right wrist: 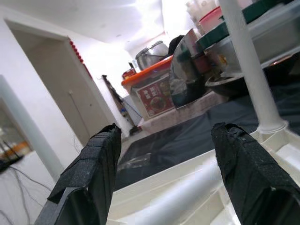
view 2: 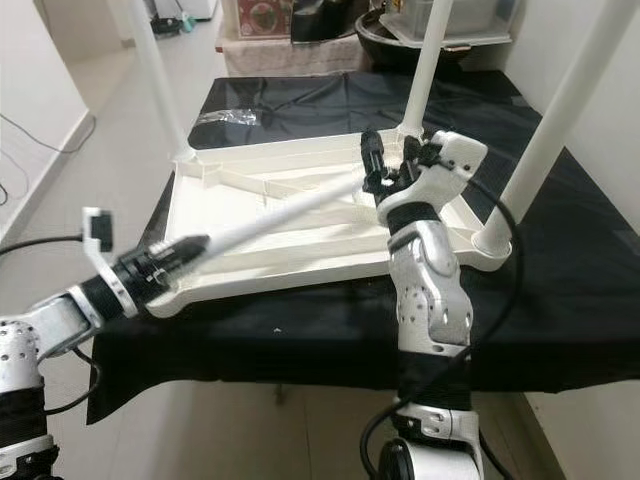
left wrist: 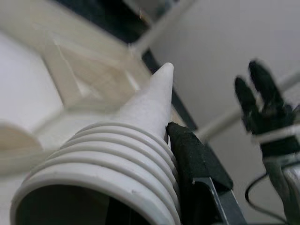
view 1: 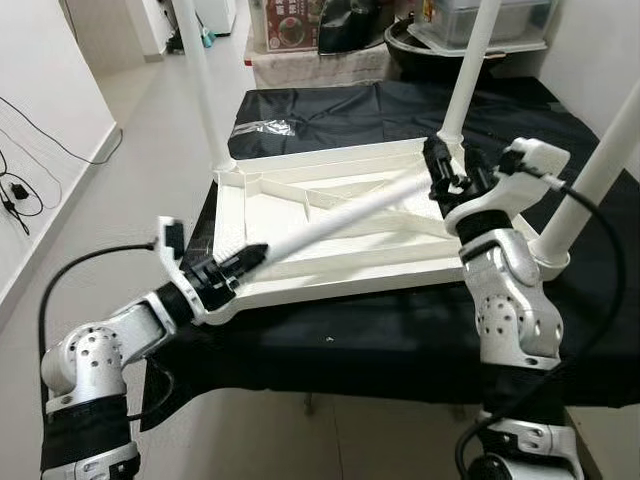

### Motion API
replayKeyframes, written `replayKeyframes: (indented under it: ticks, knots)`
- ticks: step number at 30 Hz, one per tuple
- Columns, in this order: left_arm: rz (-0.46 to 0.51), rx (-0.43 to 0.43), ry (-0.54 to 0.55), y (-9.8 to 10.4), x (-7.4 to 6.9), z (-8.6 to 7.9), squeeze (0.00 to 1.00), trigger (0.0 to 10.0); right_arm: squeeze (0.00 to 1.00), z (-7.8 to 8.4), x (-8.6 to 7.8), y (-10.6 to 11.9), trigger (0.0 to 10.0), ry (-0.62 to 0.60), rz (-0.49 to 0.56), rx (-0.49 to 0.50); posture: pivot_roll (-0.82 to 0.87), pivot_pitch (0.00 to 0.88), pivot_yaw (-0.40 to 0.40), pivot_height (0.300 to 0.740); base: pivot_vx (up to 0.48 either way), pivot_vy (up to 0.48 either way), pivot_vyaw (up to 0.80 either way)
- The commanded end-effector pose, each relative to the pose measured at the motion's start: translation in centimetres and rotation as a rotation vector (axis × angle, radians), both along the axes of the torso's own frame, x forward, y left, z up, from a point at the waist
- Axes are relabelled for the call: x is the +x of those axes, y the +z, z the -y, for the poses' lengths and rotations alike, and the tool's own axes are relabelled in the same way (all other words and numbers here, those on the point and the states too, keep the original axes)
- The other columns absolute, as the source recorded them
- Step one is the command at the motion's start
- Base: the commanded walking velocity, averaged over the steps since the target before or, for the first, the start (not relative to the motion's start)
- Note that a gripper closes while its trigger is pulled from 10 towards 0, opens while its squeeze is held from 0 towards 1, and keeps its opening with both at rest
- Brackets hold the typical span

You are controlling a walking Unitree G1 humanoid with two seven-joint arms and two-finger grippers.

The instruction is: Building children table

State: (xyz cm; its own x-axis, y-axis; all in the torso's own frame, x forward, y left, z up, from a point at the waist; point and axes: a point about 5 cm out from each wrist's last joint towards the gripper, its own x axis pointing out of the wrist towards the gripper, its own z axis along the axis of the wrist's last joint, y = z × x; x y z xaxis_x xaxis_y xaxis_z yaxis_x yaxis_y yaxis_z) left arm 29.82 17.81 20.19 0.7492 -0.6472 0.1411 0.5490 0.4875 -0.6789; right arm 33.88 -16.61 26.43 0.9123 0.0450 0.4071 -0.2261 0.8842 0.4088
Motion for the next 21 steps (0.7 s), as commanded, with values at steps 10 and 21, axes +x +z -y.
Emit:
replayKeyframes:
  ticks: [10,21]
  knots:
    - [0.155,-0.13,-0.063,1.3,-3.4,1.4,0.0,10.0,0.0,-2.3,-0.1,-3.5,10.0,0.246,-0.182,0.297,0.1,0.091,-0.016,0.74,0.0,0.0,0.0]
    - [0.145,-0.128,-0.107,0.5,-4.5,2.6,0.0,10.0,0.32,-3.5,-1.2,-3.1,10.0,0.52,-0.134,0.459,0.1,0.092,-0.024,0.74,0.0,0.0,0.0]
